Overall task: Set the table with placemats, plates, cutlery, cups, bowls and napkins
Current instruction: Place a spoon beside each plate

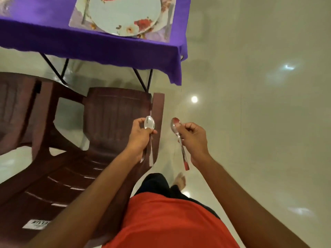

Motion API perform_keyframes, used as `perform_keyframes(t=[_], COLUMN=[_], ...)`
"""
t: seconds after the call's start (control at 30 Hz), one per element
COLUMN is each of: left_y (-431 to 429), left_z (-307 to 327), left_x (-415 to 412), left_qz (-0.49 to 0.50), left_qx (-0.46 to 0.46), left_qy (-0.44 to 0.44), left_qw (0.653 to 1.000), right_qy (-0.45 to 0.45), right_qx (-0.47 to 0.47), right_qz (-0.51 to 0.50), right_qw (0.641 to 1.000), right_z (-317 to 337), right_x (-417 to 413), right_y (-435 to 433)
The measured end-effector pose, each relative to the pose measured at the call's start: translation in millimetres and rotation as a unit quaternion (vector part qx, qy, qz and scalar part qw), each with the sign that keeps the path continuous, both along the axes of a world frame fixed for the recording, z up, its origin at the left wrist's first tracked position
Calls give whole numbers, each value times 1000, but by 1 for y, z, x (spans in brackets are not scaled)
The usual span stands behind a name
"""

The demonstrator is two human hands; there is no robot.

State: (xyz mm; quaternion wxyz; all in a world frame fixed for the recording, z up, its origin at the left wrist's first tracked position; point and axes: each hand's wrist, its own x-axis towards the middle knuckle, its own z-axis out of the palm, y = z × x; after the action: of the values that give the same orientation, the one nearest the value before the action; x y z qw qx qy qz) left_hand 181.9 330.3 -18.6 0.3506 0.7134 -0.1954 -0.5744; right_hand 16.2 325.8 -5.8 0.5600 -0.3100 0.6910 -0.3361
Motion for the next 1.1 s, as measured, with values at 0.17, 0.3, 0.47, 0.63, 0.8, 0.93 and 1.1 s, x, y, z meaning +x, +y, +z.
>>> perform_keyframes(t=[0.17, 0.3, 0.47, 0.63, 0.8, 0.93, 1.1], left_y=[-49, -115, -213, -301, -360, -397, -418], left_z=[1, -7, -24, -22, -19, -18, -6], left_x=[-31, -36, -23, -2, 19, 43, 73], left_qz=[21, 11, 51, 85, 141, 203, 354], left_qx=[-52, -69, -57, -80, -104, -117, -53], left_qy=[-30, -40, -24, -49, -84, -123, -172], left_qw=[998, 997, 997, 992, 981, 964, 918], right_qy=[21, 34, 69, 69, 49, 23, -27], right_qx=[-46, -73, -106, -111, -123, -120, -111], right_qz=[25, 43, 103, 164, 210, 265, 344], right_qw=[998, 996, 987, 978, 969, 956, 932], right_z=[-4, -10, -8, 1, 3, -3, 1], right_x=[-37, -48, -47, -24, 10, 52, 118], right_y=[-89, -177, -288, -391, -480, -550, -620])
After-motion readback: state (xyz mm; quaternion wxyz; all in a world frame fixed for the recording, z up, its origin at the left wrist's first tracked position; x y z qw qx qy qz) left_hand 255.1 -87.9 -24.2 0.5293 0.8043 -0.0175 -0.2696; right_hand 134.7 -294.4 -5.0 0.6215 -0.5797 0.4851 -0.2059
